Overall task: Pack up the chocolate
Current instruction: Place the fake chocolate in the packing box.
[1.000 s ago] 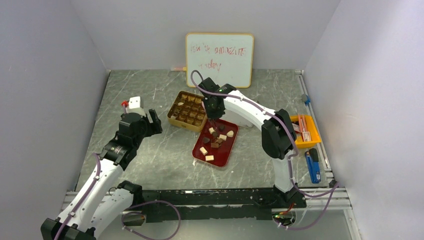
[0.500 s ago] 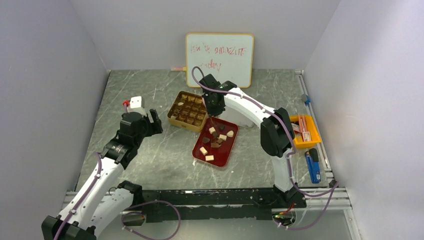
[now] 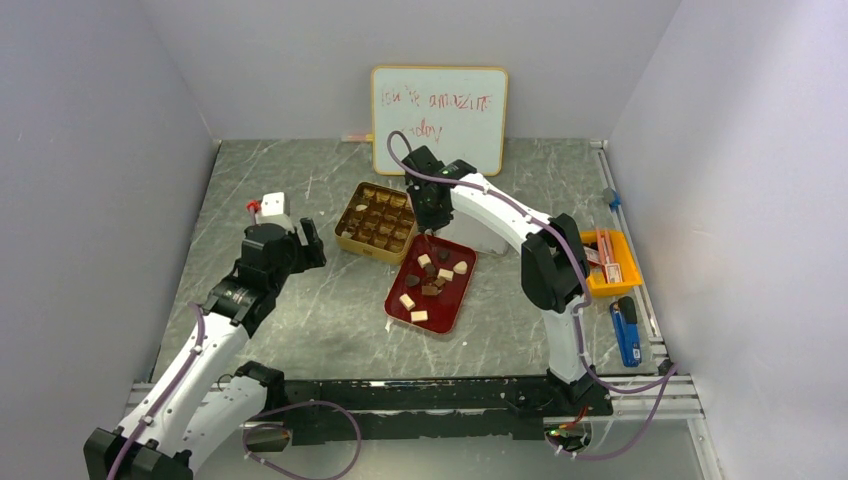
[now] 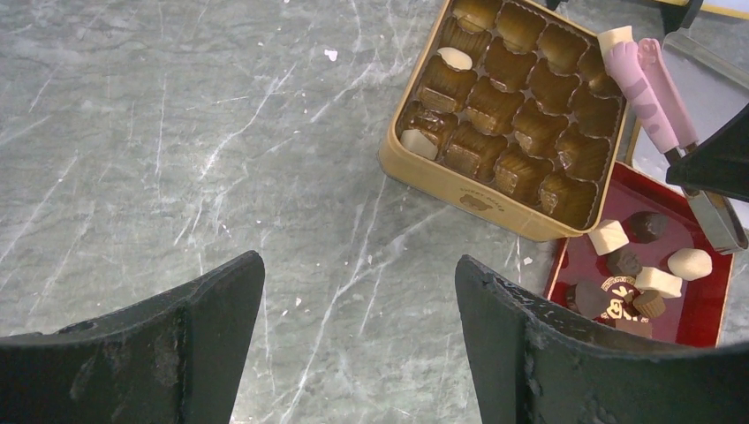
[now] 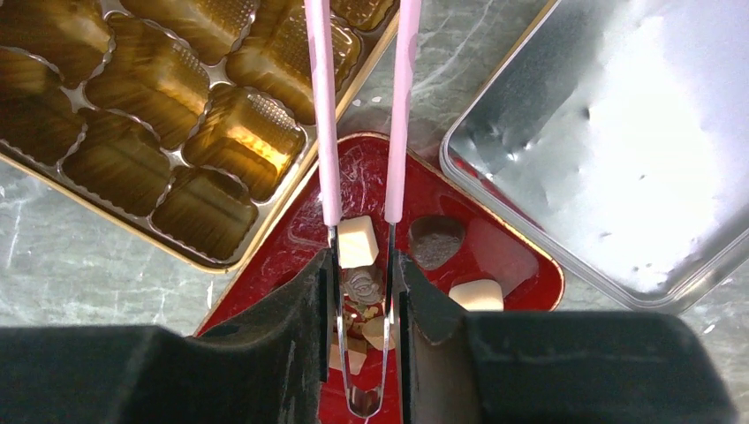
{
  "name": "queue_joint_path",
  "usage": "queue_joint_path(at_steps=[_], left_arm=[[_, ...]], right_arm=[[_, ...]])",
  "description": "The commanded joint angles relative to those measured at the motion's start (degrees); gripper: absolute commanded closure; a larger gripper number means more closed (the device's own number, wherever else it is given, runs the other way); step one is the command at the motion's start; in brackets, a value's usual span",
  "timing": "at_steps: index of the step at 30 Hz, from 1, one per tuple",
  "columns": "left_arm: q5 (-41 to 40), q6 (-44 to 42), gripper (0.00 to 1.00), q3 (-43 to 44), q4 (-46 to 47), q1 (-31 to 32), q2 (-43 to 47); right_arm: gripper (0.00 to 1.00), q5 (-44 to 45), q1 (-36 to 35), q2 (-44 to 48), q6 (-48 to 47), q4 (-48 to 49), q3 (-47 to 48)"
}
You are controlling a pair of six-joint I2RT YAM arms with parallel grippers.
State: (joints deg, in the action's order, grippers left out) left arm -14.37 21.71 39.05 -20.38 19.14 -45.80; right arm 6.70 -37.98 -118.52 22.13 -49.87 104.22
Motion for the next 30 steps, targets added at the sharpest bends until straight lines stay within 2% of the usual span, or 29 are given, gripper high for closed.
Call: queue_joint_path(at_steps=[1, 11, 20, 30], left_arm=[[0.6, -0.6, 0.16, 1.9, 2.0, 0.2, -0.2], [0.7, 0.0, 0.16, 2.5, 1.8, 0.3, -0.3], [0.4, 0.8, 0.16, 2.4, 1.1, 0.3, 0.6], [0.4, 0.3, 0.16, 3.1, 0.3, 0.4, 0.5]], right_arm=[[0.69, -0.9, 0.4, 0.4, -0.8, 1.1, 2.7], [0.67, -1.7, 0.8, 1.2, -1.2, 1.4, 2.2], [0.72, -1.0, 1.0, 3.5, -1.4, 1.3, 1.8], [0.73, -2.1, 0.2, 15.4, -0.1, 1.3, -8.0]])
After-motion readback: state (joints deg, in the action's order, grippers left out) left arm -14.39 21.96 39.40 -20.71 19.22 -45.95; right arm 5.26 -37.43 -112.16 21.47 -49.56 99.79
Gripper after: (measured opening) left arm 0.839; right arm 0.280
